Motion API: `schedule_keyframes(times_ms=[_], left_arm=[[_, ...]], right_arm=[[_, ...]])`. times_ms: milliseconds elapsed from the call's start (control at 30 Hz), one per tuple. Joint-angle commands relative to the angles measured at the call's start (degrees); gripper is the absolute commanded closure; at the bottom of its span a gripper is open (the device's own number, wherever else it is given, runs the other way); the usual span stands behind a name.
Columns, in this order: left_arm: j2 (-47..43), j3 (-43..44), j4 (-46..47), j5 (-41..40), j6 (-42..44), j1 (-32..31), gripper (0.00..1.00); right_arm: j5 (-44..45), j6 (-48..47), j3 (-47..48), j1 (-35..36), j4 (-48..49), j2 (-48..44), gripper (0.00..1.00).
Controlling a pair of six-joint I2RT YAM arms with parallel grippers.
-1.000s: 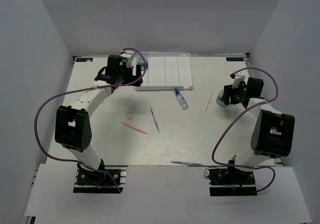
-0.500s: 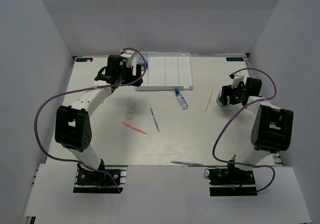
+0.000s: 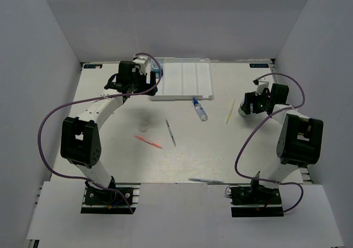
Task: Sort the stationery into containers
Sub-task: Pick up the stationery from the center of the board.
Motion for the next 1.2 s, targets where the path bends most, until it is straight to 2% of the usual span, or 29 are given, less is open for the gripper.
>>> schedule_keyframes(times_ms=[0, 167, 233, 333, 367, 500, 533, 567, 667, 800, 833, 967, 1167], left_arm=[[-0.01, 1.29, 0.14, 1.14, 0.06, 0.32, 0.02], [-0.18, 1.11, 0.05, 0.96, 0.23, 0.32, 0.02], [-0.36, 1.03, 0.23, 0.79, 0.23, 0.32, 0.02], [-0.71, 0.59, 0.23, 0.53, 0.41, 0.32, 0.02], [-0.80, 0.41, 0.23, 0.53, 0.41, 0.32, 0.02], [-1.06, 0.23, -0.12, 0.44, -1.26, 0.93, 0.02], [-1.06, 0.32, -0.73, 1.48, -1.96, 0.94, 0.02], [-0.71, 0.50, -1.08, 2.19, -3.45, 1.72, 0.02], [-0.45, 1.29, -1.88, 4.12, -7.13, 4.10, 0.02], [-0.01, 3.12, -3.19, 5.88, -11.71, 8.49, 0.02], [0.17, 3.57, -3.63, 5.97, -12.68, 10.15, 0.02], [0.00, 4.45, -4.87, 5.36, -13.30, 13.68, 0.02], [-0.97, 1.82, -5.66, 6.85, -12.25, 16.75, 0.02]], right_arm=[[-1.65, 0.67, 2.62, 0.15, 1.89, 0.67, 0.23], [-2.54, 0.32, 2.62, 0.24, 2.15, 0.93, 0.26], [-2.97, -0.03, 2.88, 0.24, 2.24, 1.02, 0.30], [-4.11, -0.03, 3.06, 0.24, 2.50, 0.76, 0.46], [-4.47, -0.03, 3.15, 0.41, 2.41, 0.59, 0.56], [-6.39, -0.64, 3.93, 1.11, 0.94, -2.31, 0.74], [-7.01, -1.34, 4.90, 1.46, -0.30, -2.67, 0.77], [-8.06, -1.78, 7.43, 1.99, -1.35, -3.02, 0.85], [-9.65, -1.53, 15.08, 4.18, -7.51, -3.20, 0.94], [-11.24, 1.29, 25.19, 8.93, -10.85, -0.57, 0.97], [-11.24, 1.90, 27.21, 12.85, -11.12, 0.31, 0.98], [-9.66, 5.67, 40.72, 20.88, -11.12, 8.02, 1.00], [-5.54, 10.51, 54.11, 32.03, -6.13, 20.07, 1.00]])
